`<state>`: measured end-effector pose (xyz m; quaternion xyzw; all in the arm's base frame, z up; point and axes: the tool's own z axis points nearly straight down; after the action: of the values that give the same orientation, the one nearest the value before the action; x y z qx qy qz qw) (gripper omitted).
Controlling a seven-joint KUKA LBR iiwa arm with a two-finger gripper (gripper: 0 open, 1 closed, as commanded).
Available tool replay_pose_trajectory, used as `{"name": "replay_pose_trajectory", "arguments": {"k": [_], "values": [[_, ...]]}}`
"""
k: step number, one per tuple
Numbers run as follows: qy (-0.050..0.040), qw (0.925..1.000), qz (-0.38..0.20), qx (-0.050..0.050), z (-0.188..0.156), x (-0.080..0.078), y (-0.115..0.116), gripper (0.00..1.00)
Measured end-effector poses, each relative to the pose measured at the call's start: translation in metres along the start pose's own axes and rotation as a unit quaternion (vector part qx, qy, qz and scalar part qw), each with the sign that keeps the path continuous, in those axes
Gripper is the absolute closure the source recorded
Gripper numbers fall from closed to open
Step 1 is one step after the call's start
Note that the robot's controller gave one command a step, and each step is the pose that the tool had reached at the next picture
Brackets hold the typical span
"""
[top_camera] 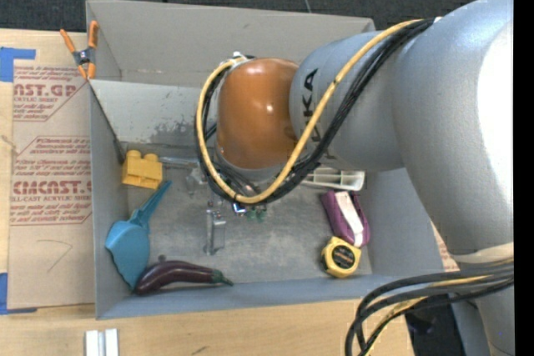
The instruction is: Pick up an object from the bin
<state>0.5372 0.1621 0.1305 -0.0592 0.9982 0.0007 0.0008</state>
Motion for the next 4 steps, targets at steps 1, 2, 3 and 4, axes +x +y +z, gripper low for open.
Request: {"name": "replay_pose_trajectory", "arguments": {"k": [1, 2, 3, 4], "values": [[0.0033, 1.0, -0.002, 0.0, -0.002, 0.041, 0.036, 0.0], [-0.0007, 0.997, -0.077, 0.0, 0.006, 0.045, 0.043, 0.0], [-0.0014, 0.9993, -0.038, -0.001, 0.041, 0.049, 0.04, 0.0], [-0.001, 0.994, -0.11, -0.001, 0.061, 0.051, 0.042, 1.0]]}}
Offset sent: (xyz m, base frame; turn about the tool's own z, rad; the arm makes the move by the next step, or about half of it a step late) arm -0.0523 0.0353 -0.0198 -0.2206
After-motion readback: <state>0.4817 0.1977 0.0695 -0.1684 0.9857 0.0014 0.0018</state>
